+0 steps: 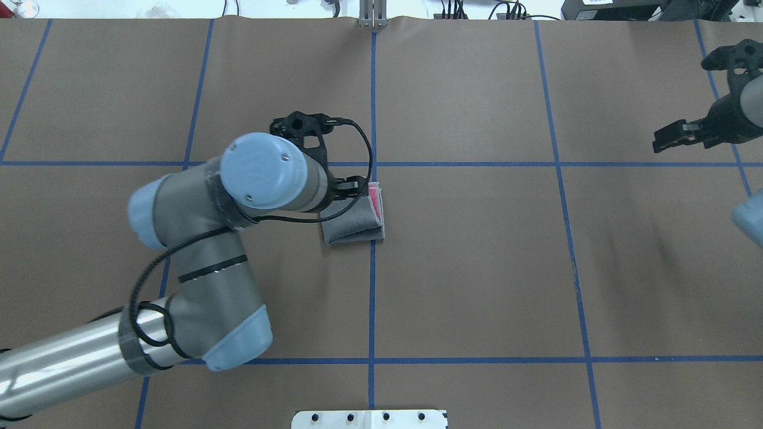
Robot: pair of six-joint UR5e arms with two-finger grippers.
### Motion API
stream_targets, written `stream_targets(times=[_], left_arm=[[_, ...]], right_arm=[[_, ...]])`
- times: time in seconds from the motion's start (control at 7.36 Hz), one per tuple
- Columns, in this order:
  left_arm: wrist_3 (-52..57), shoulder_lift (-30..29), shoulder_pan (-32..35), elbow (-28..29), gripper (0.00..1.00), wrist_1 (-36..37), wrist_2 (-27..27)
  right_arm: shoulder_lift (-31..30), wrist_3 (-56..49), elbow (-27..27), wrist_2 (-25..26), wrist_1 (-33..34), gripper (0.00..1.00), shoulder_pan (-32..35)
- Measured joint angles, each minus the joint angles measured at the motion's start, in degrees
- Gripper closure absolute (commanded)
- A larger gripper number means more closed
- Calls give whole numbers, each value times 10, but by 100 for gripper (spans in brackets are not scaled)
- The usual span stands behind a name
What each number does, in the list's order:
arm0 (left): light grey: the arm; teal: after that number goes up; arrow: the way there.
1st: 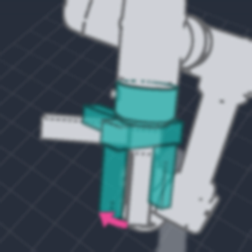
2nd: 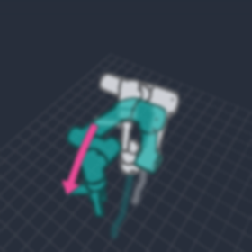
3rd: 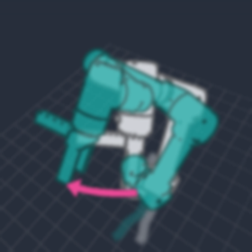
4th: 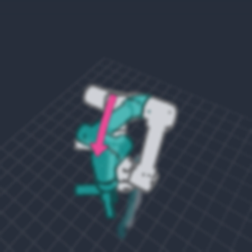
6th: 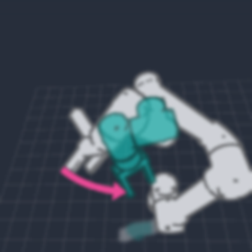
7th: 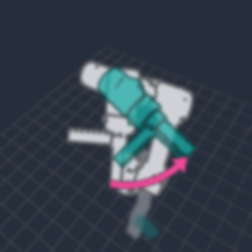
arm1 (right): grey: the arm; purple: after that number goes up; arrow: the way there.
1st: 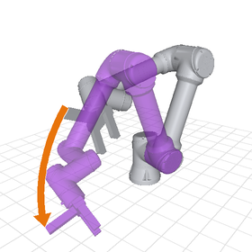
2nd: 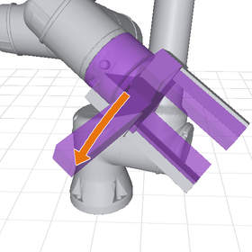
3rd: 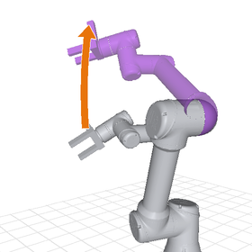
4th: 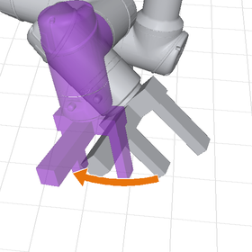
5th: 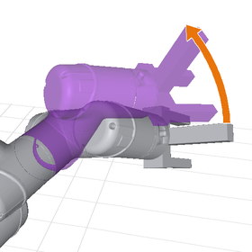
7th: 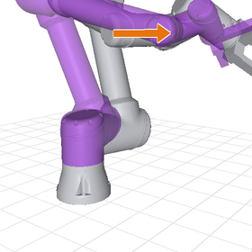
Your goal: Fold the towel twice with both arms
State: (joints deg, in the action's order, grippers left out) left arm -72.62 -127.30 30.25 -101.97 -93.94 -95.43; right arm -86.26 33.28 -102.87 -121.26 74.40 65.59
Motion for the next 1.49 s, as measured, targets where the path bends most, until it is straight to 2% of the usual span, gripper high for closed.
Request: stream_targets(times=[0.27,0.54,0.82,1.09,1.22,1.49], left_arm=[[150,96,71,-92,0,64,-58],[326,189,182,-128,0,77,-147],[515,277,312,-130,0,76,-235],[680,353,451,-110,0,78,-314],[730,385,512,-90,0,78,-340],[792,427,594,-54,0,73,-355]], right_arm=[[-50,-127,3,-25,8,0,74],[-88,-274,4,-32,63,0,155],[-104,-381,6,-34,144,0,236],[-112,-417,6,-39,204,0,283],[-110,-418,6,-48,226,0,290],[-107,-415,8,-74,238,0,292]])
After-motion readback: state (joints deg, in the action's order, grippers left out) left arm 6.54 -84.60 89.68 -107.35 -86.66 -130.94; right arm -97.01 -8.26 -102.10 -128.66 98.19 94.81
